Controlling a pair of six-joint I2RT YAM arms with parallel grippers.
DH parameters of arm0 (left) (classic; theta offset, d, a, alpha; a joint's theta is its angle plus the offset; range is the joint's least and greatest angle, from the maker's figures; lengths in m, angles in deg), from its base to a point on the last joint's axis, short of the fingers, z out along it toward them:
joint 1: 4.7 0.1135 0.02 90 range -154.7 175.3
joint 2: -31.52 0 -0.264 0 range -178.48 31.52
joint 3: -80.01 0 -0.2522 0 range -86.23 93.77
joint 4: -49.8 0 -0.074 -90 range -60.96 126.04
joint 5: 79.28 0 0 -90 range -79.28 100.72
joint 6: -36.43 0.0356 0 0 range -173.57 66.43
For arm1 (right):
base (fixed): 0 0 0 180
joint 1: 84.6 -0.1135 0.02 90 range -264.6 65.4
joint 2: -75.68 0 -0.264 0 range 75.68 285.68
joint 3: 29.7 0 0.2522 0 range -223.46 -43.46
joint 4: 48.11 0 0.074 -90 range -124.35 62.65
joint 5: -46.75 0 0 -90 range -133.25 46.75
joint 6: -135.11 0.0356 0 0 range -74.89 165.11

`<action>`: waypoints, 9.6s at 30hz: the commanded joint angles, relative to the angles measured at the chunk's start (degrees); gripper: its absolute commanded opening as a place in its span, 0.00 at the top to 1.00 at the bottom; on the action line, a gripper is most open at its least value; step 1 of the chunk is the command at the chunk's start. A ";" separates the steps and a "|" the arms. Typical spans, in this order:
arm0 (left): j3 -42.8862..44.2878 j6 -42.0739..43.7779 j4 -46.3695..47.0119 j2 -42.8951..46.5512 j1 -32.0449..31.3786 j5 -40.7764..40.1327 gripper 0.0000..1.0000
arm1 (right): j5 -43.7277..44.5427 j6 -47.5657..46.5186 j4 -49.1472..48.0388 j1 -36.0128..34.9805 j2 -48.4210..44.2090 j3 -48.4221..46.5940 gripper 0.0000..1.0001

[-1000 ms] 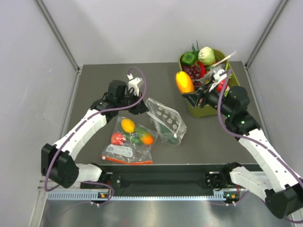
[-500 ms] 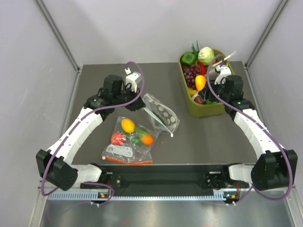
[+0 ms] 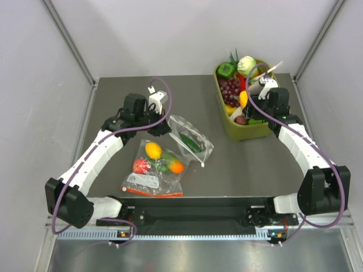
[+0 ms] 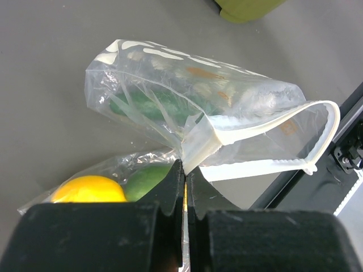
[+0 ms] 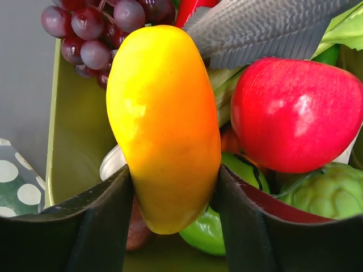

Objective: Open the zip-top bag and remove the fake food

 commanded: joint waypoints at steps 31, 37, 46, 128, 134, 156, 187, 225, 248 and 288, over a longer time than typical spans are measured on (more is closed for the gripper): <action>-1.04 0.53 2.66 2.02 1.05 3.57 1.00 | -5.25 -2.09 10.19 -1.24 -21.81 -5.99 0.14; -1.13 0.35 2.92 1.93 1.23 4.01 1.00 | -4.56 -1.21 8.43 -13.18 -20.24 -8.45 0.14; -1.39 0.27 3.01 1.75 1.58 4.10 1.00 | -20.18 7.83 -4.72 -30.50 -12.33 -8.02 0.19; -4.20 1.67 0.99 0.96 1.58 4.10 1.00 | -2.36 -6.56 -19.87 -41.33 28.72 -1.69 0.32; -4.12 1.76 0.64 0.52 1.67 2.52 1.00 | 0.18 -6.05 -21.19 -41.50 28.38 -0.29 0.58; -4.29 0.35 -0.24 -2.82 7.81 -3.99 1.00 | 5.72 -0.86 -21.54 -42.64 -3.17 13.78 0.77; -4.73 1.49 0.81 -2.82 4.13 0.50 1.00 | 18.46 2.74 -20.40 -44.58 18.09 -12.14 0.68; -5.70 -3.16 7.32 0.09 4.66 -12.60 0.29 | 12.85 3.18 -15.39 -44.76 10.53 -1.86 0.77; -5.17 -6.50 7.75 -9.67 5.44 -9.09 0.65 | 5.47 3.01 -9.80 -45.72 3.50 3.15 0.77; -6.49 -3.86 11.44 6.13 6.15 -21.81 0.50 | -1.74 -4.64 19.42 -37.59 -8.81 -12.66 0.76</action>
